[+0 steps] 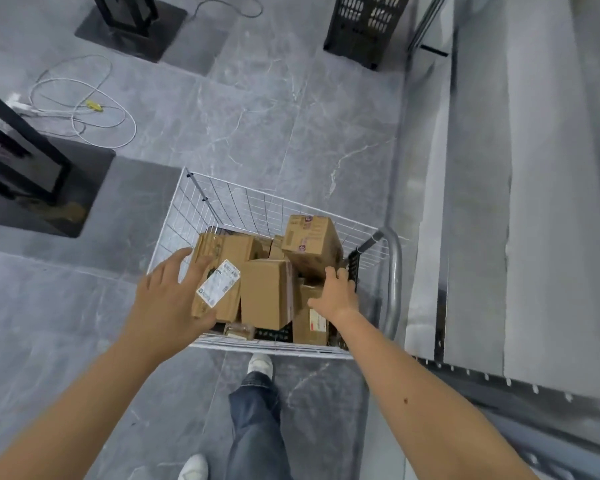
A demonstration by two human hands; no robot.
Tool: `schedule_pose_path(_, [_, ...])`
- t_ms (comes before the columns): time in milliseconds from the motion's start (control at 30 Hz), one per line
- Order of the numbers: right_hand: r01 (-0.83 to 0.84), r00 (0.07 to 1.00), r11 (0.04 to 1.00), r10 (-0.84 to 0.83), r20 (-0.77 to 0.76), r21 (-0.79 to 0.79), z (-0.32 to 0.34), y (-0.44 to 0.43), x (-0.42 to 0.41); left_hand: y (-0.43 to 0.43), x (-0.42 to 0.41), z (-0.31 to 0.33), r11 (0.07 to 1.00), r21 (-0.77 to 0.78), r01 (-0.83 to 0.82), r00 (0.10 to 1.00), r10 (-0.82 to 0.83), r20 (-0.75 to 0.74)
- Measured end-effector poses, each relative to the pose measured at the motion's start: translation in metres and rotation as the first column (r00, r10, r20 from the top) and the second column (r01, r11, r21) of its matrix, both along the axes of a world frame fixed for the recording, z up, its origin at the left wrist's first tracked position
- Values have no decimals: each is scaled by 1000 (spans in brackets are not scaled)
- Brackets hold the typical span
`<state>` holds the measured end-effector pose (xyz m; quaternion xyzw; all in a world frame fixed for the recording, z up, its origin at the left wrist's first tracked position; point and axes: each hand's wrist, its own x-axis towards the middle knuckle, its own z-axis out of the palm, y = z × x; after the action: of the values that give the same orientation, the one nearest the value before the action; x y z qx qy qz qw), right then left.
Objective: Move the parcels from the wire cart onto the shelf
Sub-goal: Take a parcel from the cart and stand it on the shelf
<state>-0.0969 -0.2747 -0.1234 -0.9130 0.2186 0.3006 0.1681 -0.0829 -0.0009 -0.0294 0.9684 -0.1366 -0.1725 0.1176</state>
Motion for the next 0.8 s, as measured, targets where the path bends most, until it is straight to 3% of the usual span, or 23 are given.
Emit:
schedule_pose_path(267, [-222,974,971,225,37,-89,-42,-22,63,-17,20,-35,999,14,-37,999,38,-26])
schedule_pose_path(600, [-276,956,956,284,78,-97,-92,-35,122,-35,43,-58,994,-53,-96,991,90,-95])
schedule_pose_path(800, [-494,869,835,484,-105,-241,-100,-41,131,-35,49,-68,996,-25,-83,990,79,-119])
